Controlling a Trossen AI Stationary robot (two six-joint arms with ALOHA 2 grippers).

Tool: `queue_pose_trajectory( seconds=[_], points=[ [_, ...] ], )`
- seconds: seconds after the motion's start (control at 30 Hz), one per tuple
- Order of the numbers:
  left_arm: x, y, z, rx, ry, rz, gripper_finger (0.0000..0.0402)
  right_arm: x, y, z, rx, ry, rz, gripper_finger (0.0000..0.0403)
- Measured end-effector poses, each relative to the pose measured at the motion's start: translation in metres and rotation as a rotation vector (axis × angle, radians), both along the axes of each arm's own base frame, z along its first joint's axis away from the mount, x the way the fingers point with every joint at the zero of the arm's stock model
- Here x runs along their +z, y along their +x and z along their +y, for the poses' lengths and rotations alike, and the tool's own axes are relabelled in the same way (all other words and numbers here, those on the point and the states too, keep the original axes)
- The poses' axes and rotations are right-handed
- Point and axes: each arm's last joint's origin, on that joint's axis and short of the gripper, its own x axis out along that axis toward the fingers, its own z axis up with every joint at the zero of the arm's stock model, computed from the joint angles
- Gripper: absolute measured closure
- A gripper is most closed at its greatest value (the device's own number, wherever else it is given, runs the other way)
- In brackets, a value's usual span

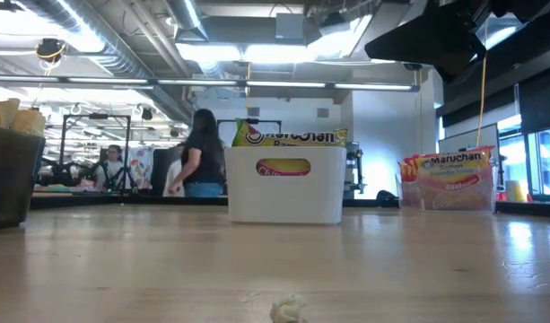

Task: Sort Maruchan noodles
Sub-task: Put the yellow noodle pack into the black bin

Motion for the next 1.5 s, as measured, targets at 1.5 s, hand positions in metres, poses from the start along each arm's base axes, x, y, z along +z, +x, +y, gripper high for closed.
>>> queue_pose_trajectory(
  seconds=[1.5],
  points=[
    [0.018,0.006,0.013,0.110,0.100,-0.077,0.0200,0.017,-0.006,-0.006,-0.039,0.001,-0.028,0.0100]
  ],
)
